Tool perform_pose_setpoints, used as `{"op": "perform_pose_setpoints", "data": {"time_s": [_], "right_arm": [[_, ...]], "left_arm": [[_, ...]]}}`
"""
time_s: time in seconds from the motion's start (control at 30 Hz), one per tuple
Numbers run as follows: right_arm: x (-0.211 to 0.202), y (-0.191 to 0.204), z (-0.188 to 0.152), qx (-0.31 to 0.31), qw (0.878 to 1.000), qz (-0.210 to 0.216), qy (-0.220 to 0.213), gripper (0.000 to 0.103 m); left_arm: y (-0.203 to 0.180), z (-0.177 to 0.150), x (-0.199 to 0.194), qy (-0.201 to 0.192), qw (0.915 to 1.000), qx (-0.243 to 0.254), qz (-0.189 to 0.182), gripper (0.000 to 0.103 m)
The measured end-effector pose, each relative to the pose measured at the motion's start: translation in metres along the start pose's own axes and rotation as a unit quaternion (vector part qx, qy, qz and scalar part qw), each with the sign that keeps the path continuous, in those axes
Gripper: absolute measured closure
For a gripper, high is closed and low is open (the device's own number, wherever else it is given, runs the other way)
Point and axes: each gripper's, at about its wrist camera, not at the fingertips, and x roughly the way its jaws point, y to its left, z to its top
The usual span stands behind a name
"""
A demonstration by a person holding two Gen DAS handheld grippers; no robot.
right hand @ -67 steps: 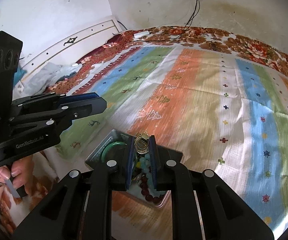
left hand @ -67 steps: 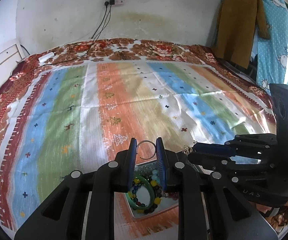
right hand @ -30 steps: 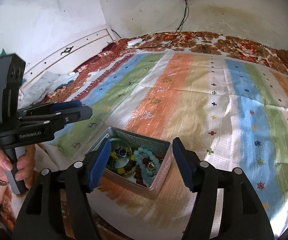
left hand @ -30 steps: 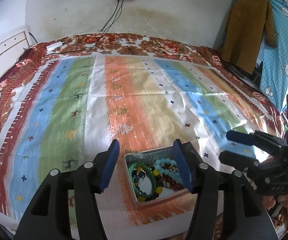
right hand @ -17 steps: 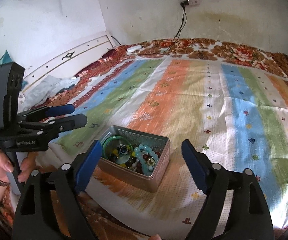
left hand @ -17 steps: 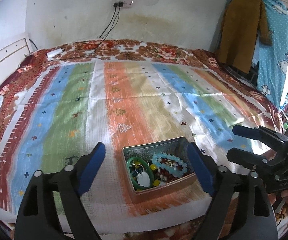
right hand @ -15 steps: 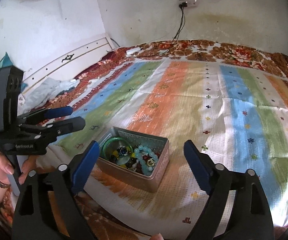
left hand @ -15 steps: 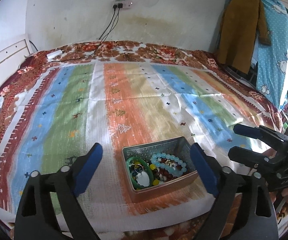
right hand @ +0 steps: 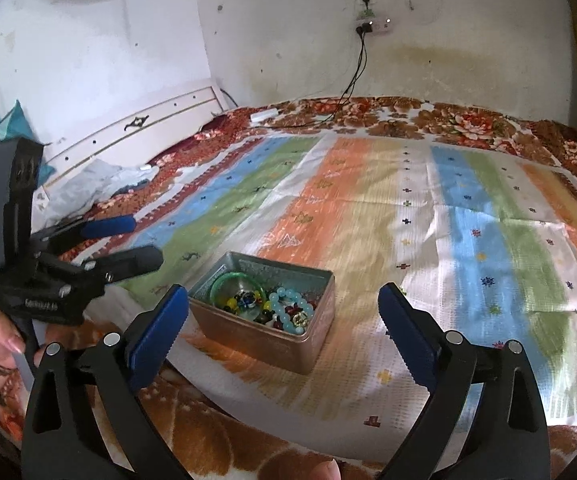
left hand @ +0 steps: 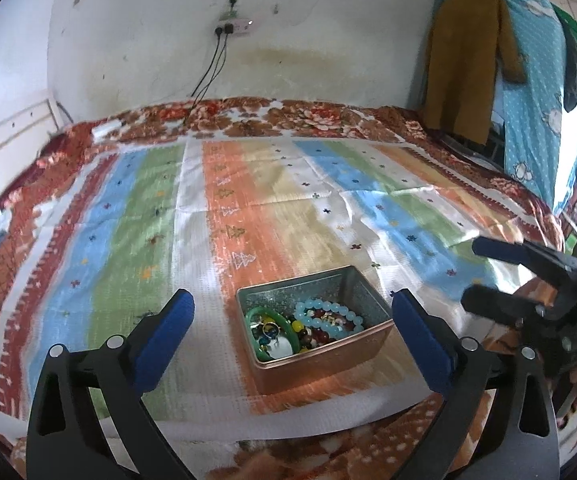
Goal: Organize jewelry
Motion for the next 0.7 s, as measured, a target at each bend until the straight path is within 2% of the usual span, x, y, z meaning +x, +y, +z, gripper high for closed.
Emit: {"op": "perform_pose_setpoints", "data": {"time_s": [0.2, 0.7], "right_arm": [[0.0013, -0.0017, 0.0001, 0.005, 1.000, 0.004, -0.003, 0.007], [0.0032, -0.0053, -0.0026, 0.019, 1.000, 0.011, 0.001, 0.007]], "left_arm": [[-0.0096, -0.0025, -0.0040, -0.014, 0.9995, 0.024, 0.013, 0.006], [-0.0018, -0.0044, -0.0059, -0.013, 0.9999, -0.005, 0.004, 0.006]]}}
